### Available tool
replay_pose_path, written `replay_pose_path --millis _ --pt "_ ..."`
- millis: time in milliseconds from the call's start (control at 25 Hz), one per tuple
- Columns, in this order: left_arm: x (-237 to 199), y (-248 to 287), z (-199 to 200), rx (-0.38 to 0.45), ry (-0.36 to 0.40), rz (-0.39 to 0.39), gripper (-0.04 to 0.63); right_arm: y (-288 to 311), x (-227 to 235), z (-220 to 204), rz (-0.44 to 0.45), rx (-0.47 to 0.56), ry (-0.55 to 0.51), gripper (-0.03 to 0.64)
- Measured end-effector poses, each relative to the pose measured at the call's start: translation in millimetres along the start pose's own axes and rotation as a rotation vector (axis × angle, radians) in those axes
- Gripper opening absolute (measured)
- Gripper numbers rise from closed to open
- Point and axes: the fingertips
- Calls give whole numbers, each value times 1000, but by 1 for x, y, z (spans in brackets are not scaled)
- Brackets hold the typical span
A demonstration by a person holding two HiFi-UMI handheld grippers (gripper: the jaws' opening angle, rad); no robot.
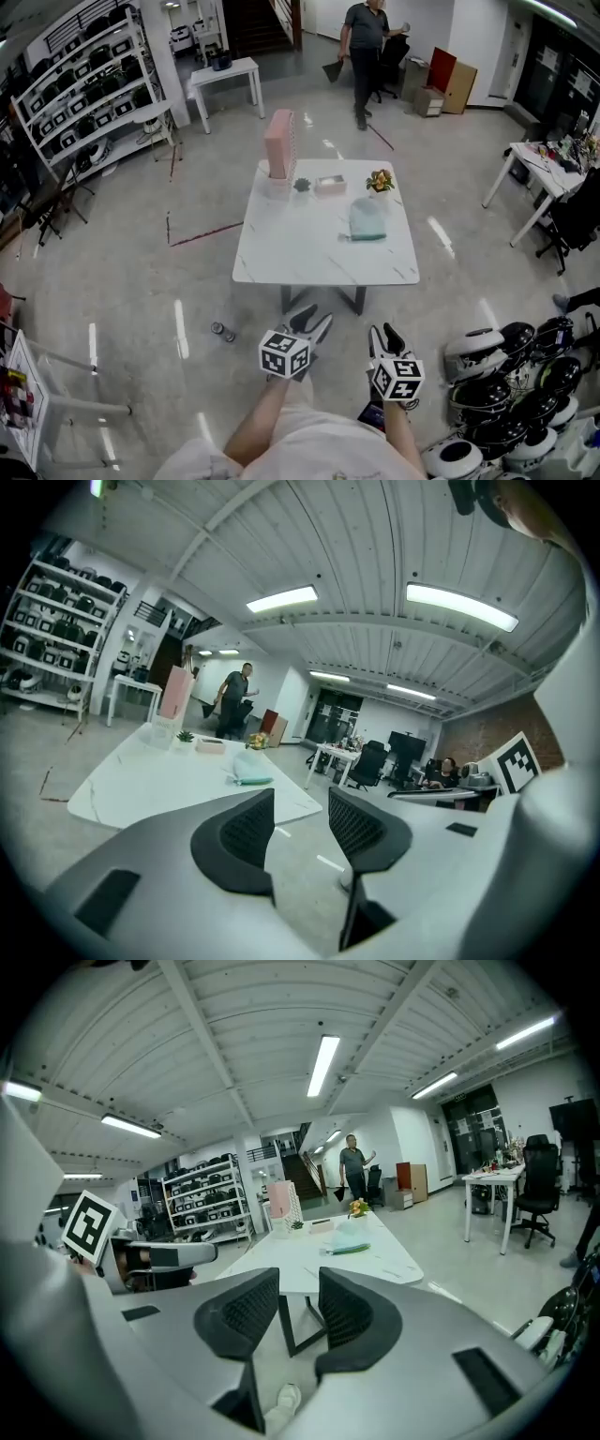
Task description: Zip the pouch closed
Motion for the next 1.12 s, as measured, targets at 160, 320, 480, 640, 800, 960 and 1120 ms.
replay_pose_path --millis 160,320,480,640,800,960,1120 --pt "-41 63 25 -33 4 -62 193 65 24 12 -48 -33 17 127" --pt "-75 119 51 -87 45 -123 190 125 47 32 -112 -52 46 127" --pt "-114 165 66 -142 60 -159 190 178 64 47 -159 -81 60 129" --pt "-147 202 71 -189 46 -197 189 217 78 50 -211 -115 80 127" --pt "-167 233 71 -229 45 -240 186 246 88 49 -250 -147 90 129" --pt "-174 257 68 -269 60 -280 186 262 98 51 -284 -170 104 129" --pt "-179 278 61 -311 80 -300 187 277 109 54 -296 -185 113 129"
Point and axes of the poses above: the fingertips, and each gripper's own axes: y forward along the fingers, x to its right, z out of its top, and after that the axes turned 9 degrees about z, right-handed
